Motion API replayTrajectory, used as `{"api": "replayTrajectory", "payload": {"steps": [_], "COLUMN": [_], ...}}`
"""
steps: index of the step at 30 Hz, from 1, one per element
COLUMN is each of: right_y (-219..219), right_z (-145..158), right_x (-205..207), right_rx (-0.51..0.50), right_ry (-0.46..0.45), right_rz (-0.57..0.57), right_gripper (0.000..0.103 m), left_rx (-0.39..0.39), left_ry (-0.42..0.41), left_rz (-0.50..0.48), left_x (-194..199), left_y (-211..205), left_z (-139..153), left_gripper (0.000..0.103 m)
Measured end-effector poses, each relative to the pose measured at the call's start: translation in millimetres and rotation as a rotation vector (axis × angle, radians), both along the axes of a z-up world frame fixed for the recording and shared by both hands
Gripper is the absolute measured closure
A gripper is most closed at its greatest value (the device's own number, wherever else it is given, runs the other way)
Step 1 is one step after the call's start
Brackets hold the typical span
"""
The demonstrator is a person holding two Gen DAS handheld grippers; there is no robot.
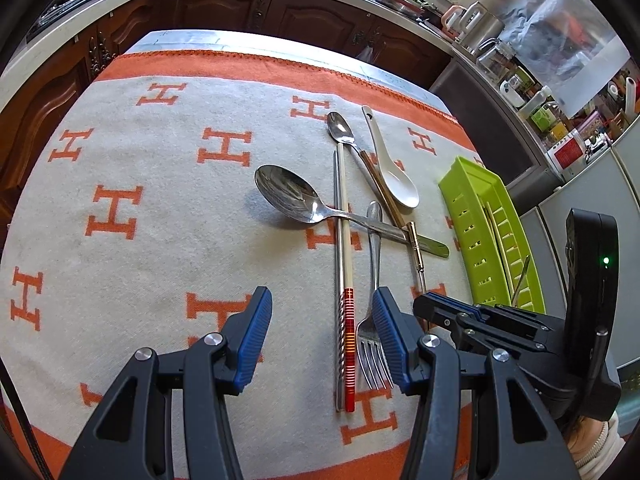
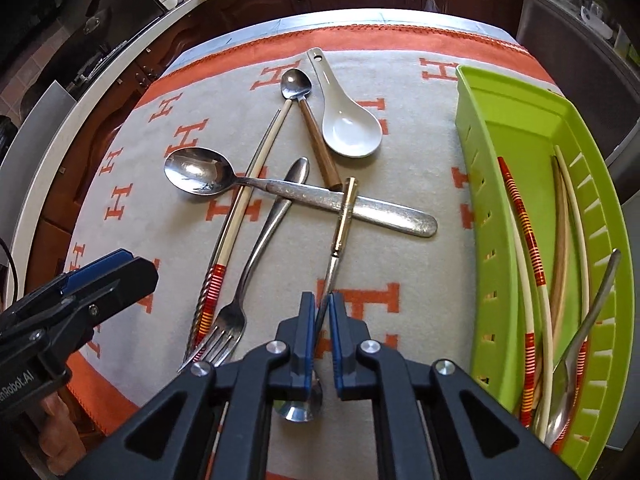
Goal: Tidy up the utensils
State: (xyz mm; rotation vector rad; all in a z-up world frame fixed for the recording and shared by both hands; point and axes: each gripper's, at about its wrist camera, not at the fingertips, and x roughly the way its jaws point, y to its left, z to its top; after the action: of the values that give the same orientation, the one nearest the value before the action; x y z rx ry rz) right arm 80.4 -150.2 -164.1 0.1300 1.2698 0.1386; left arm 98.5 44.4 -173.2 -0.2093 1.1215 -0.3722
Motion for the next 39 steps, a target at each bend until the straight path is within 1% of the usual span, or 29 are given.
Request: {"api": "replayTrajectory", "payload": {"steps": [2,7,12,16,20,24,27,30,34,37,39], "right_y": [-5.9,-22.4,-36.5,-52.3,-73.7,-99.8,-117.3,-132.4,-146.5,-152.4,-154.8], "right_z": [0.0,3.3,17.4,34.2,54.0,73.2,79.2,72.7,56.6,50.8,51.9], "right_x": [-0.7,-6.4,-16.1,-23.6,-31.7,-40.1,-42.2,-42.6,-41.9,-43.5,-44.8], "right_rx": [0.027,0.122,0.183,0.227,0.258,0.244,0.177,0.126,0.098,0.128,0.138], "right_ry": [0.009,0.015,-0.018,-0.055,-0.098,-0.143,-0.162,-0.15,-0.096,-0.09,-0.106], "right_rz": [-0.015,-0.062,-0.084,-0.106,-0.133,-0.166,-0.187,-0.205,-0.234,-0.245,-0.255], "right_gripper": [0.099,0.1,0.1,0.1,0.1,0.1,0.099,0.099,0.098,0.098,0.098], "left_rx": [0.004,0.016,0.032,0.044,0.049,0.062,0.072,0.065,0.056,0.053,0.045], "left_ry": [-0.003,-0.005,-0.002,0.008,0.03,0.04,0.031,0.023,0.03,0.045,0.066], "left_rz": [-0.001,-0.002,-0.011,-0.025,-0.041,-0.058,-0.083,-0.101,-0.101,-0.083,-0.069], "left_x": [-0.7,-1.9,-1.5,0.7,4.9,8.2,12.7,20.5,41.0,61.3,77.2], "left_y": [0.1,-1.1,-5.0,-9.2,-15.0,-25.5,-38.9,-52.3,-67.5,-75.4,-79.5], "left_z": [1.6,3.7,3.5,2.2,0.5,2.0,8.4,15.3,18.9,15.8,11.3], "left_gripper": [0.052,0.052,0.052,0.053,0.061,0.062,0.063,0.063,0.063,0.064,0.069]}}
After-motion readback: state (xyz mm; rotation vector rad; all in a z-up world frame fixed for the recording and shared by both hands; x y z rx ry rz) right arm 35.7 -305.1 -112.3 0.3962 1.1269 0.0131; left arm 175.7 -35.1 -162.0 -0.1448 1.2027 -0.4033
